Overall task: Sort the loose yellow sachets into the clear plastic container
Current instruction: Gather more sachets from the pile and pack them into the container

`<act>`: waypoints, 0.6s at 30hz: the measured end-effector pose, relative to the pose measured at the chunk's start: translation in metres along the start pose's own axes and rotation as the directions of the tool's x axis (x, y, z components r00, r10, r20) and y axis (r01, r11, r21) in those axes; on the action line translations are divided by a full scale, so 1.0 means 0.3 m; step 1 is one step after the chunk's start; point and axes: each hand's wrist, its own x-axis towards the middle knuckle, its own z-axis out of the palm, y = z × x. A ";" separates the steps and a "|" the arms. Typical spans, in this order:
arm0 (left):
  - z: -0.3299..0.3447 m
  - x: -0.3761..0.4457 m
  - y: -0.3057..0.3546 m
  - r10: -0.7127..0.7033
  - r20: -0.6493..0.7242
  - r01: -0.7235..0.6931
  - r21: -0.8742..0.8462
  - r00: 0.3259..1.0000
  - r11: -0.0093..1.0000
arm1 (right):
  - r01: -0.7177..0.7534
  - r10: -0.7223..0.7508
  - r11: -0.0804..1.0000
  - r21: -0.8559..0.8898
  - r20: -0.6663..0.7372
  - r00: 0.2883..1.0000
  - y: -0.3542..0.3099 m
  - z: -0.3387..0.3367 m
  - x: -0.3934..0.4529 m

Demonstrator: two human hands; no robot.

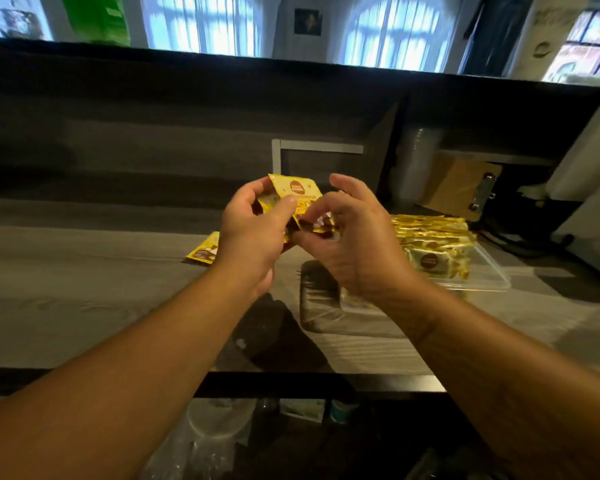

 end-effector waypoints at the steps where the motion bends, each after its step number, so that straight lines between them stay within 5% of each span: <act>1: 0.029 -0.014 -0.004 0.030 0.013 -0.030 0.045 0.999 0.999 | -0.060 0.060 0.996 0.062 0.014 0.998 0.015 -0.032 -0.011; 7: 0.221 -0.084 -0.036 0.135 0.177 -0.162 0.151 0.975 0.975 | -0.217 0.265 0.922 0.320 -0.113 0.958 0.162 -0.219 -0.060; 12: 0.335 -0.087 -0.039 0.079 0.263 -0.161 0.303 0.961 0.939 | -0.220 0.288 0.925 0.309 -0.195 0.938 0.270 -0.361 -0.094; 15: 0.362 -0.067 -0.049 0.101 0.366 -0.293 0.517 0.925 0.804 | -0.228 0.301 0.924 0.306 -0.217 0.928 0.327 -0.413 -0.110; 18: 0.378 -0.048 -0.056 0.114 0.475 -0.454 0.702 0.873 0.549 | -0.229 0.304 0.927 0.296 -0.240 0.922 0.363 -0.439 -0.123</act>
